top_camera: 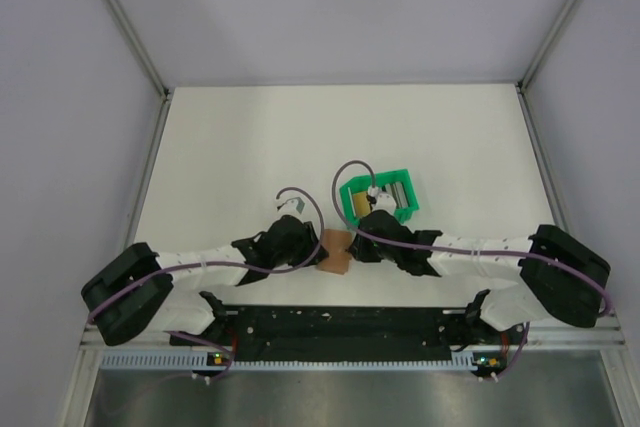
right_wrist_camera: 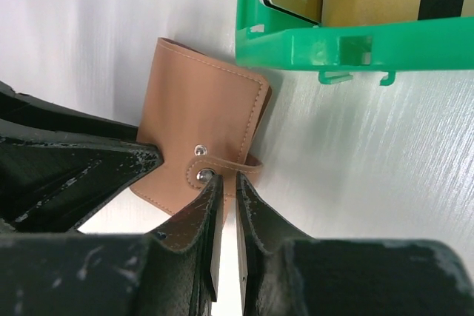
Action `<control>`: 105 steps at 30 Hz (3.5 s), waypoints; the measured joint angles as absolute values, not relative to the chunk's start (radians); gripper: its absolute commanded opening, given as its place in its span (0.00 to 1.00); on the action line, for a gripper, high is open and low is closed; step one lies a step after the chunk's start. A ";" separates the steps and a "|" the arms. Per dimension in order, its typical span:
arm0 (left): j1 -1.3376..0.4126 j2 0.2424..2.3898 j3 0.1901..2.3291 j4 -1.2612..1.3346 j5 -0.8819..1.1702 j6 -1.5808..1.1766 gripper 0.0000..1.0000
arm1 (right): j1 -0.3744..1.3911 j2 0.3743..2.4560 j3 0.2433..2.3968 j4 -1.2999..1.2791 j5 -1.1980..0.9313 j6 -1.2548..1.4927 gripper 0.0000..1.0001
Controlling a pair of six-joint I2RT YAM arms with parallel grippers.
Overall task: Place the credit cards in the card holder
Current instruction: Close the card holder at the center of the board.
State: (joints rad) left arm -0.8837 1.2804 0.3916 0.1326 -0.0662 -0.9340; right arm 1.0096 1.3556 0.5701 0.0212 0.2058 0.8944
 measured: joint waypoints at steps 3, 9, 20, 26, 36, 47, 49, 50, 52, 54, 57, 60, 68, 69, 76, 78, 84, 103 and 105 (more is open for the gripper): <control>-0.887 1.280 0.392 0.130 -0.073 -0.941 0.39 | 1.009 1.375 0.570 0.022 0.205 0.893 0.11; -0.899 1.281 0.393 0.130 -0.087 -0.945 0.39 | 0.991 1.397 0.574 0.024 0.200 0.881 0.11; -0.906 1.297 0.405 0.130 -0.092 -0.949 0.38 | 0.990 1.432 0.604 0.063 0.159 0.866 0.09; -0.906 1.297 0.405 0.129 -0.092 -0.949 0.38 | 0.990 1.439 0.604 0.060 0.158 0.865 0.07; -0.906 1.296 0.405 0.126 -0.094 -0.958 0.39 | 0.990 1.383 0.604 0.018 0.162 0.846 0.06; -0.927 1.275 0.397 0.108 -0.111 -1.016 0.39 | 0.990 1.357 0.604 0.009 0.144 0.850 0.06; -0.940 1.267 0.391 0.103 -0.120 -1.037 0.40 | 0.990 1.357 0.603 0.009 0.142 0.852 0.06; -0.947 1.263 0.387 0.101 -0.125 -1.052 0.40 | 0.990 1.357 0.603 0.008 0.142 0.855 0.06; -0.967 1.253 0.379 0.099 -0.136 -1.082 0.41 | 0.990 1.359 0.603 0.006 0.142 0.857 0.06; -0.986 1.251 0.377 0.097 -0.149 -1.107 0.41 | 0.990 1.370 0.603 0.006 0.141 0.858 0.06; -0.997 1.251 0.377 0.096 -0.158 -1.127 0.43 | 0.990 1.391 0.603 0.006 0.137 0.860 0.06; -1.002 1.251 0.378 0.094 -0.165 -1.137 0.47 | 0.990 1.399 0.603 0.007 0.137 0.860 0.06; -1.010 1.220 0.409 -0.005 -0.208 -1.126 0.55 | 0.990 1.402 0.603 0.010 0.138 0.857 0.06; -1.010 1.219 0.415 -0.019 -0.215 -1.119 0.55 | 0.990 1.402 0.604 0.010 0.138 0.857 0.06; -1.009 1.242 0.458 -0.072 -0.243 -1.056 0.58 | 0.990 1.413 0.604 0.011 0.138 0.856 0.06; -1.007 1.248 0.462 -0.067 -0.247 -1.037 0.58 | 0.990 1.419 0.604 0.011 0.138 0.856 0.06; -0.995 1.265 0.463 -0.032 -0.247 -0.999 0.54 | 0.990 1.419 0.605 0.011 0.138 0.856 0.06; -0.984 1.345 0.461 0.092 -0.203 -0.992 0.30 | 0.985 1.454 0.631 0.033 0.142 0.856 0.06; -0.983 1.345 0.458 0.096 -0.202 -0.994 0.29 | 0.985 1.463 0.637 0.036 0.142 0.856 0.06</control>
